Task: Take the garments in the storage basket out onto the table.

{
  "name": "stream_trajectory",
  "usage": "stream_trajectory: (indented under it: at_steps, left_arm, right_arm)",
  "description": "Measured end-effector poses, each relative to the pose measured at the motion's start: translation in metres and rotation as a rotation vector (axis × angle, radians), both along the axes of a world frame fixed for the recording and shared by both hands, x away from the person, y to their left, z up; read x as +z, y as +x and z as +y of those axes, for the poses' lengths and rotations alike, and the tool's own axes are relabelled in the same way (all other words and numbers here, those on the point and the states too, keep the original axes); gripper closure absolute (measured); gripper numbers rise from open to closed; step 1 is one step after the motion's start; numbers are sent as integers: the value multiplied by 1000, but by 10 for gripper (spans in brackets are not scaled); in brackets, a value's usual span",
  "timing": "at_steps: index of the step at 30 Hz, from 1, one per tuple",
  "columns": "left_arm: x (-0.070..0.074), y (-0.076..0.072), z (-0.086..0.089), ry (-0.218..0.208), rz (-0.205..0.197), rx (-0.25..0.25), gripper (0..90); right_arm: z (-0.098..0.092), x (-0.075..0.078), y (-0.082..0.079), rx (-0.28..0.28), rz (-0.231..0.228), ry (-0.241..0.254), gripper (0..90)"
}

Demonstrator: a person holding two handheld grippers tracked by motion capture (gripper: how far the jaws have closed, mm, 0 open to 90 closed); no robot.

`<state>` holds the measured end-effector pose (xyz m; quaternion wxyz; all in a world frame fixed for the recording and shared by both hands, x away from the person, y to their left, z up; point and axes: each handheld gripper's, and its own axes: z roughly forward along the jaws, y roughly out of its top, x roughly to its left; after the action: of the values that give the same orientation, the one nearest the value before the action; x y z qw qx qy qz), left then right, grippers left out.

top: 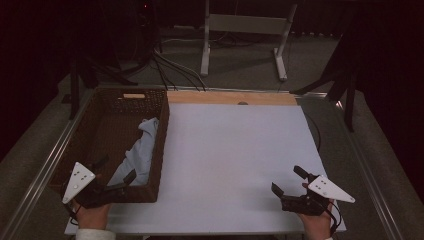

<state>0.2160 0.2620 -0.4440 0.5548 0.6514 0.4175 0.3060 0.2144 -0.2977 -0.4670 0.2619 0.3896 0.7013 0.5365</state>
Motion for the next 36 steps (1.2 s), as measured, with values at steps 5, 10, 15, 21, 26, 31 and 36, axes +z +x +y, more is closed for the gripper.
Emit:
stream_trajectory:
  at_steps: [5, 10, 15, 21, 26, 31, 36]
  left_arm:
    - [-1, -1, 0, 9, -17, -2, 4]
    - [0, -3, -3, 20, -41, -8, 5]
    - [2, -3, -4, 22, -45, -7, 5]
    - [7, -5, -5, 6, -24, 0, 4]
    - [9, -5, -6, 5, -22, 4, 4]
    - [14, -5, -8, 8, -27, 4, 4]
    - [18, -2, -10, 24, -12, 9, 4]
  right_arm:
    - [1, 1, -1, -1, -6, 8, 22]
    - [1, 1, -1, -2, -9, 7, 22]
    - [2, 1, -1, -1, -13, 1, 22]
    - [3, 2, -1, -3, 3, -12, 22]
    - [4, 2, -1, -6, 2, -23, 21]
    - [6, 1, -1, -6, 1, -33, 21]
    - [6, 0, 0, -7, 1, -34, 21]
